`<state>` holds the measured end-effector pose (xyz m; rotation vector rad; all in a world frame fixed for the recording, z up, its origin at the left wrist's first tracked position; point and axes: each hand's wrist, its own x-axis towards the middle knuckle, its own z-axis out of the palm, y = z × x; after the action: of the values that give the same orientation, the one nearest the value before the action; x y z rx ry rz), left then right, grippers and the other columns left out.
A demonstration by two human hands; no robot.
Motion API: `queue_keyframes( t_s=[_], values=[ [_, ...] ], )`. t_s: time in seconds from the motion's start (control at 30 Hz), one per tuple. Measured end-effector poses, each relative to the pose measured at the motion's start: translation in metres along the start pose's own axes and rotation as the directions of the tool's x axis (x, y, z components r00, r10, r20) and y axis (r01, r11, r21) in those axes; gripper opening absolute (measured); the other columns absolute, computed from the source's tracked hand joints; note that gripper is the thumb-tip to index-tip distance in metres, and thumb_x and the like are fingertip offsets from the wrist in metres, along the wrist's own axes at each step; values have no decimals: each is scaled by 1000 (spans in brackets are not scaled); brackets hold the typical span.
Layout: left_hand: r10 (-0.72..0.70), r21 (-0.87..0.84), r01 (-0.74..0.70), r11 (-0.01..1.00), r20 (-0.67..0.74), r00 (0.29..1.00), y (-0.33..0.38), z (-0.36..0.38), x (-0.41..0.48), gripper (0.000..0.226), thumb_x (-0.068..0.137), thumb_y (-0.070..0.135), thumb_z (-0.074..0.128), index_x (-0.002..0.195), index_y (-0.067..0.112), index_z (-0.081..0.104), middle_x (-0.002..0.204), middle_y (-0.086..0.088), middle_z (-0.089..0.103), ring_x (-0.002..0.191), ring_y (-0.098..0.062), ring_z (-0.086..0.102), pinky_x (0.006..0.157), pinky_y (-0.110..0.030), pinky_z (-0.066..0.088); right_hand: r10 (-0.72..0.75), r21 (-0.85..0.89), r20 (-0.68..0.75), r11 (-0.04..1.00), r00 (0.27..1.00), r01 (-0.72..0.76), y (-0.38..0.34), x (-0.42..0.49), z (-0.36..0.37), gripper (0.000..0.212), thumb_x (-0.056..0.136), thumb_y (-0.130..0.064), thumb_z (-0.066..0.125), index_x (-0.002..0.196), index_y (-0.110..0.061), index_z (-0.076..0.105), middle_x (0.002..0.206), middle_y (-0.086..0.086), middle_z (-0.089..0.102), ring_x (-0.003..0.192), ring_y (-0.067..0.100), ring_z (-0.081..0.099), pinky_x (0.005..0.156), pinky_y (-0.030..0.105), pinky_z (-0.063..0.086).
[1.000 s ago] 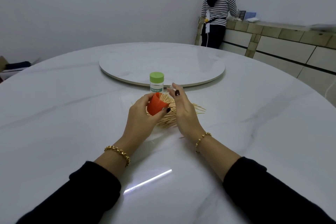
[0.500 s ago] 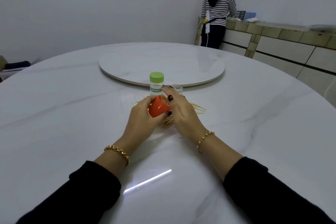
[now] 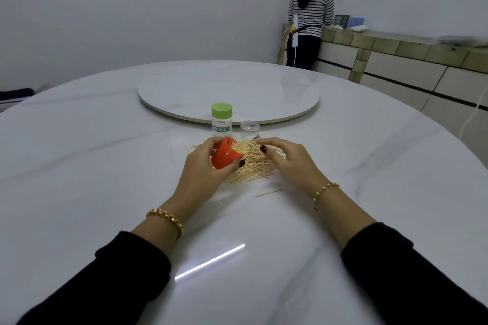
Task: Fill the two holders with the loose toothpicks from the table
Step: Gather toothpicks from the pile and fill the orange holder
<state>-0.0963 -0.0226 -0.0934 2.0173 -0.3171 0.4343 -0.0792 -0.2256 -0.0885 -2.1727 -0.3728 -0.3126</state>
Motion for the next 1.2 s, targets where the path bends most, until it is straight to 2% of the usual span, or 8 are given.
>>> queue_keyframes(
  t_s=[0.17,0.33,0.47,0.6,0.73,0.87,1.03,1.2],
  values=[
    [-3,14,2,1000,41,999,3,4,-3,54,77,30,77,124,21,53,113,9,54,100,-5,49,69,4,37,48,-93,22,995,999,-45,15,-10,-24,10,83,-20,73,92,-24,74,99,-15,69,101,-2,59,81,-3,32],
    [11,28,-12,1000,45,999,3,4,-4,55,77,30,76,125,18,53,112,8,54,100,-6,49,68,4,37,96,-156,77,984,992,-84,26,-24,-47,15,79,-15,75,86,-28,74,103,-11,70,104,3,58,78,0,35],
    [11,42,-13,999,46,999,5,4,-5,56,77,29,76,127,18,52,111,9,52,99,-6,48,67,2,38,116,-154,160,984,980,-92,22,-32,-51,23,73,-9,79,89,-25,76,108,-13,66,107,2,56,83,-3,29],
    [12,48,-15,999,48,999,5,3,-6,55,77,30,76,126,19,52,112,9,53,100,-7,48,67,0,38,93,-208,215,977,972,-48,13,-32,-45,28,69,-16,83,86,-36,74,115,-14,59,110,-3,49,88,-2,26],
    [7,47,-9,999,45,999,5,3,-5,55,77,31,76,126,20,53,113,9,53,103,-7,48,67,0,38,58,-251,212,968,976,-3,10,-32,-36,19,67,-21,85,75,-34,73,109,-9,55,104,0,48,84,0,28],
    [9,53,-11,999,44,999,6,3,-6,55,78,29,75,126,19,52,112,10,51,102,-7,47,65,2,37,34,-261,206,965,978,22,7,-29,-27,16,68,-21,84,72,-31,72,101,-8,51,102,8,50,84,8,34],
    [15,50,-17,999,42,999,6,4,-5,56,77,28,76,127,18,52,111,10,51,101,-6,47,67,5,36,-25,-315,135,947,991,67,6,-26,-10,10,74,-26,80,80,-25,73,101,-6,50,96,12,52,90,29,42],
    [15,44,-17,999,30,999,5,3,-5,54,77,27,77,125,18,54,111,9,53,99,-6,48,68,5,35,-83,-346,114,931,990,117,13,-18,3,37,74,-38,78,108,-29,69,122,-4,51,114,13,50,101,44,38]
  ],
)
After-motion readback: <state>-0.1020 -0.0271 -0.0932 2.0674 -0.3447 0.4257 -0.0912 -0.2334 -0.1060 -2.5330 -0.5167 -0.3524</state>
